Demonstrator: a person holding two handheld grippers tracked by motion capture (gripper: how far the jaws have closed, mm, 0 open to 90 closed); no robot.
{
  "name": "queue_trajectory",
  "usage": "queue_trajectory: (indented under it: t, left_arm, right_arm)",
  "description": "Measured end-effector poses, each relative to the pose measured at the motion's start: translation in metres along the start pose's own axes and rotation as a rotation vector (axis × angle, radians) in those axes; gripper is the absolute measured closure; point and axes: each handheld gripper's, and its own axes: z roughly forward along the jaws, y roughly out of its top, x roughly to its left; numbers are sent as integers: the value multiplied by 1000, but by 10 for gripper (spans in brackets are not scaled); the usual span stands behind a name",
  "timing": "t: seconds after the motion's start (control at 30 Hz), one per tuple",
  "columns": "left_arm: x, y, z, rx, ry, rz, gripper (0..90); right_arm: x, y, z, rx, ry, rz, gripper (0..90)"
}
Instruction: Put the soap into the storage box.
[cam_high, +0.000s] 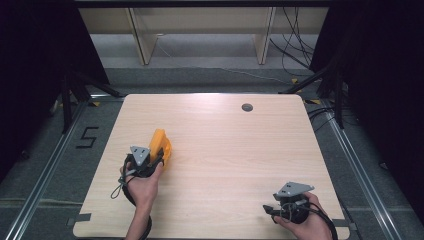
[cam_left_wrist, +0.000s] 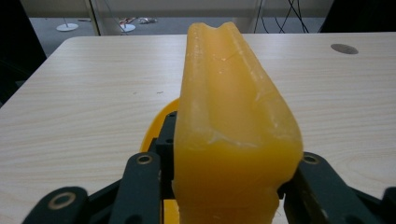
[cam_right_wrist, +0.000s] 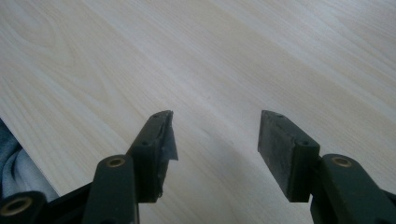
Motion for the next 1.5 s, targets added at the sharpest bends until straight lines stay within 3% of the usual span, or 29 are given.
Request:
queue_trajectory:
  t: [0.17, 0.2, 0.27, 0.67, 0.73, 1.1, 1.33, 1.37, 1.5]
  left_arm:
    - [0, -1, 3, 1, -3, 3, 606]
    - [0, -2, 4, 2, -4, 0, 606]
    - [0, -2, 5, 3, -4, 4, 605]
    - [5, -4, 10, 10, -5, 0, 604]
    - [5, -4, 10, 9, -5, -5, 604]
    - [9, -5, 12, 16, -12, -1, 603]
    - [10, -5, 11, 23, -21, -21, 600]
    - [10, -5, 10, 29, -24, -5, 596]
    - [9, -1, 7, 36, -36, -6, 522]
  right_arm:
    - [1, 0, 0, 13, 5, 14, 455]
    - [3, 0, 1, 4, 4, 36, 455]
    - [1, -1, 1, 6, 2, 19, 455]
    - [2, 0, 0, 20, 8, 30, 455]
    - [0, 0, 1, 3, -1, -6, 455]
    - [0, 0, 1, 14, 9, -4, 454]
    - [1, 0, 1, 20, 12, 8, 454]
    - [1, -1, 3, 4, 13, 13, 453]
    - [1, -1, 3, 4, 12, 10, 452]
